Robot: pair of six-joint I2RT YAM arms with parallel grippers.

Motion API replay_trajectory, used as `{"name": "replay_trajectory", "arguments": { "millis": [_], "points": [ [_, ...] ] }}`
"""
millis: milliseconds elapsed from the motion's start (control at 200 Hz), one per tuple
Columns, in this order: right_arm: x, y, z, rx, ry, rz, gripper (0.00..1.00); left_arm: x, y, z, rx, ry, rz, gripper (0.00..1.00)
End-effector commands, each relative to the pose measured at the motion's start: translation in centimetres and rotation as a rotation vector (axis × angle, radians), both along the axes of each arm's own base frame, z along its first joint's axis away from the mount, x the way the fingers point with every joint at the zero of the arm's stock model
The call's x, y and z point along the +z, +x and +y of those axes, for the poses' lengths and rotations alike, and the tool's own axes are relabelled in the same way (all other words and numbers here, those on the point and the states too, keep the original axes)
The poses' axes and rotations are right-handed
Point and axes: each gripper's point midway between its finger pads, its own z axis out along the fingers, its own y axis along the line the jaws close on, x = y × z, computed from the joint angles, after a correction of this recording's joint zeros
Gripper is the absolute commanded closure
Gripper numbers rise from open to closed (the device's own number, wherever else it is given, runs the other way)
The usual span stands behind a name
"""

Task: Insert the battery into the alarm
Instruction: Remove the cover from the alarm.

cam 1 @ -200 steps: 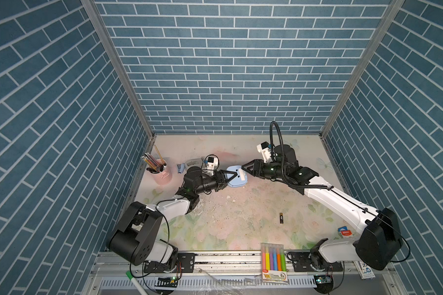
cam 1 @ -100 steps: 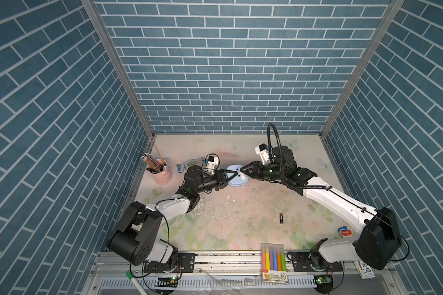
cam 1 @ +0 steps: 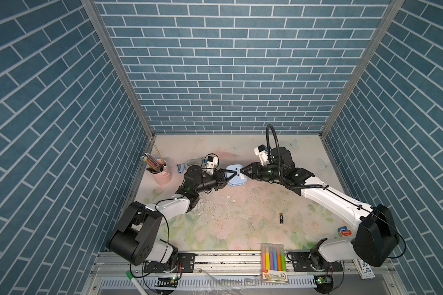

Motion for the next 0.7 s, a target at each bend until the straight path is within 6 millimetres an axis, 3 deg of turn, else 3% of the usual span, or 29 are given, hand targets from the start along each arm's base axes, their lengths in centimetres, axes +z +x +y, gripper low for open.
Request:
{"name": "replay_trajectory", "arguments": {
  "millis": [0, 355, 515, 695],
  "points": [
    [0.7, -1.9, 2.0, 0.106, 0.105, 0.050, 0.68, 1.7, -0.1, -0.8, -0.034, -0.020, -0.080, 1.00],
    [3.4, -2.0, 2.1, 0.101, 0.193, 0.026, 0.71, -1.6, 0.0, 0.1, 0.013, 0.111, -0.017, 1.00],
    [1.1, -1.1, 0.6, 0.020, 0.043, 0.025, 0.71, -2.4, -0.1, 0.4, 0.025, 0.132, 0.003, 1.00],
    [-3.2, 0.2, -4.0, -0.145, -0.291, 0.035, 0.67, -3.2, -0.4, 0.7, 0.020, 0.192, 0.004, 1.00]
  ]
}}
